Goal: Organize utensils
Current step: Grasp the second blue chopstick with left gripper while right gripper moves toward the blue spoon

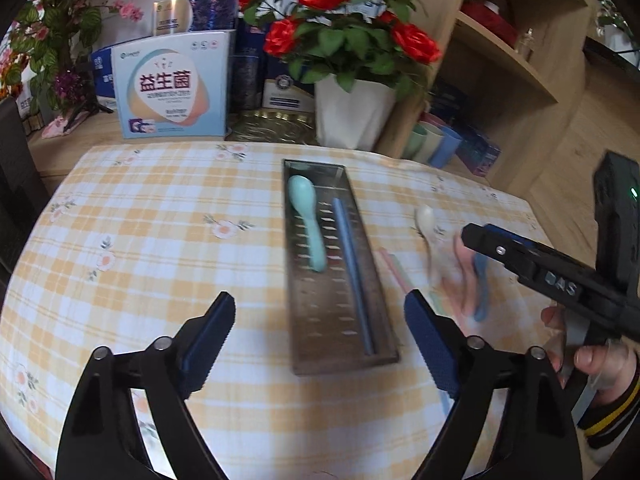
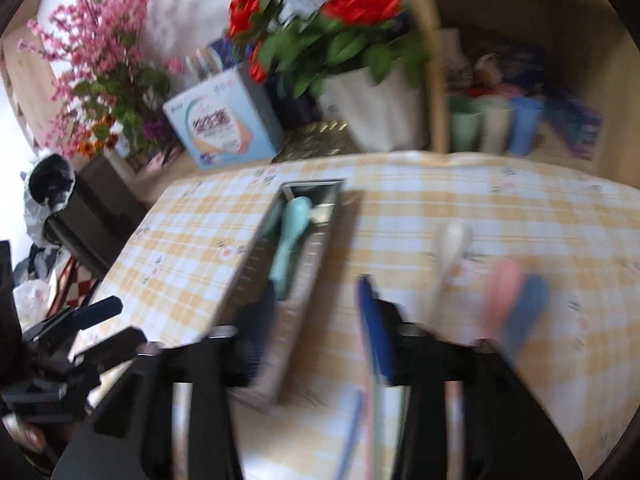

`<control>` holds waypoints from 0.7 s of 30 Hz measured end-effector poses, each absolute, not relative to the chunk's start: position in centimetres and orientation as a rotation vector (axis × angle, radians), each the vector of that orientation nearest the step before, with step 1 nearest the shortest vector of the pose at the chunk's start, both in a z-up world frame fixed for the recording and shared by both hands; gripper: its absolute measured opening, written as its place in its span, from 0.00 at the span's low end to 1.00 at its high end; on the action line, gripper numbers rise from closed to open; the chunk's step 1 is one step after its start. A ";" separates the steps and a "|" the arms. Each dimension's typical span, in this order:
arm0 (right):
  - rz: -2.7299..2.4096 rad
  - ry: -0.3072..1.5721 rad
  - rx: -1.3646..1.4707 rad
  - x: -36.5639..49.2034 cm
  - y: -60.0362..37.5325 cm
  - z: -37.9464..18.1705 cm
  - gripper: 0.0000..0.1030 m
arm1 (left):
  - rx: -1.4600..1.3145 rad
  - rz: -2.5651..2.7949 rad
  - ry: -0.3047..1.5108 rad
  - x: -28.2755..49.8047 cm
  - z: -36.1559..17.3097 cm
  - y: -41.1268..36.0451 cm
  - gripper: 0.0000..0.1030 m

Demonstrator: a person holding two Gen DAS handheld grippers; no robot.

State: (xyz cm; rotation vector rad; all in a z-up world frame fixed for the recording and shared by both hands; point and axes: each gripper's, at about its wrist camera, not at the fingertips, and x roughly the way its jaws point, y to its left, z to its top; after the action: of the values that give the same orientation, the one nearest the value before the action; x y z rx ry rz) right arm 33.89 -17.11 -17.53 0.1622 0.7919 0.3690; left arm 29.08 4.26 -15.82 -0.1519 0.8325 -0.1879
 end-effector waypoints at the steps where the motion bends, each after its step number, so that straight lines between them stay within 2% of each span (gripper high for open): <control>1: 0.353 0.764 0.164 32.8 -18.1 -17.6 0.51 | -0.157 -0.196 0.839 28.8 -16.0 3.7 0.72; 5: 0.265 0.748 0.207 29.4 -22.5 -19.2 0.51 | -0.141 -0.266 0.913 27.3 -18.1 0.3 0.58; 9: 0.191 0.762 0.253 26.9 -25.6 -21.5 0.51 | -0.098 -0.324 0.985 26.1 -20.5 -3.3 0.51; 13: 0.159 0.789 0.262 25.2 -26.4 -23.8 0.51 | -0.052 -0.362 1.067 25.9 -23.0 -5.8 0.37; 21: 0.162 0.815 0.276 23.7 -27.4 -25.9 0.51 | -0.031 -0.418 1.161 25.8 -25.3 -9.1 0.35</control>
State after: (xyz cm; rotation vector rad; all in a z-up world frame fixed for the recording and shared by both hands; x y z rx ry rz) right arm 23.75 -27.36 -25.90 0.2760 0.8147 0.1621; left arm 25.80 -9.14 -25.29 -0.0306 1.1608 -0.4176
